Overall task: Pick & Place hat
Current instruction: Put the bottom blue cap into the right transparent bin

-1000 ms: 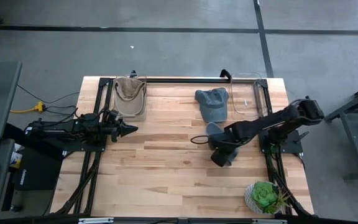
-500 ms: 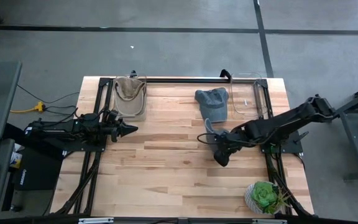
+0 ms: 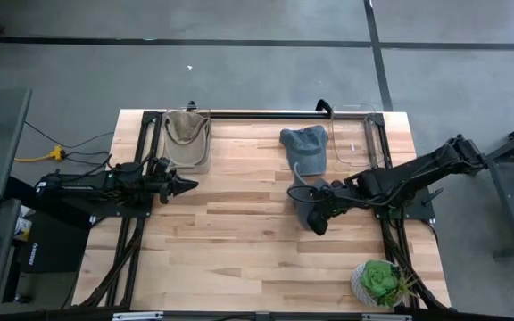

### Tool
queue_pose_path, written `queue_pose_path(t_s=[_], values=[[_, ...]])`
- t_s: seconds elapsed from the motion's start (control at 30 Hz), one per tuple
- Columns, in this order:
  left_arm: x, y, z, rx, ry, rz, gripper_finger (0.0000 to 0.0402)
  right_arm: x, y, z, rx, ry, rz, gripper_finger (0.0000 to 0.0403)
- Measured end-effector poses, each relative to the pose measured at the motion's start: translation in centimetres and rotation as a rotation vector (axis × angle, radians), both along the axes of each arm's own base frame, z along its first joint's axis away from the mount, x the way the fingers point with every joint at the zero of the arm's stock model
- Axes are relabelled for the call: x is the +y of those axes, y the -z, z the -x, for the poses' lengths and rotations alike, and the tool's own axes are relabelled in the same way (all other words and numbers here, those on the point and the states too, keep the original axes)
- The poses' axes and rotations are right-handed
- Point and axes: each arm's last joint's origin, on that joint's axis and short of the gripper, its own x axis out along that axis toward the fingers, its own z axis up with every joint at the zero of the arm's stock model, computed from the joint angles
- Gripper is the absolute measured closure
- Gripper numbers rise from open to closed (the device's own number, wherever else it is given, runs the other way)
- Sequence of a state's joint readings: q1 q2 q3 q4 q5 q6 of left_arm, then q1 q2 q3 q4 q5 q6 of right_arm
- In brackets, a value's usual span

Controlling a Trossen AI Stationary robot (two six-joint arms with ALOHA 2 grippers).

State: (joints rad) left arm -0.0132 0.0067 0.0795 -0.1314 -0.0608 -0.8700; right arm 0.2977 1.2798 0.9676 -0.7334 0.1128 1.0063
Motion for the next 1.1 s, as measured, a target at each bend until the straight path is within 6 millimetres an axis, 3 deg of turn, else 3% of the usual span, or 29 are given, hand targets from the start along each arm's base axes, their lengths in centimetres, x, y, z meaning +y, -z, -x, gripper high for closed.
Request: queue_pose_path(t_s=[0.43, 0.6, 0.9, 1.1], values=[[0.0, 0.0, 0.0, 0.000, 0.000, 0.000, 0.0401, -0.9, -2.2, 1.2, -0.140, -0.047, 0.169, 0.0393], [0.0, 0.0, 0.0, 0.000, 0.001, 0.000, 0.0401, -2.1, -3.3, 2.3, -0.171, 0.020, 0.234, 0.0393], [0.0, 0.0, 0.0, 0.000, 0.000, 0.000, 0.0401, -5.8, -7.6, 4.4, -0.022, 0.270, 0.428, 0.0393], [0.0, 0.0, 0.0, 0.000, 0.000, 0.000, 0.0401, -8.4, -9.3, 6.4, 0.130, 0.408, 0.482, 0.0393]])
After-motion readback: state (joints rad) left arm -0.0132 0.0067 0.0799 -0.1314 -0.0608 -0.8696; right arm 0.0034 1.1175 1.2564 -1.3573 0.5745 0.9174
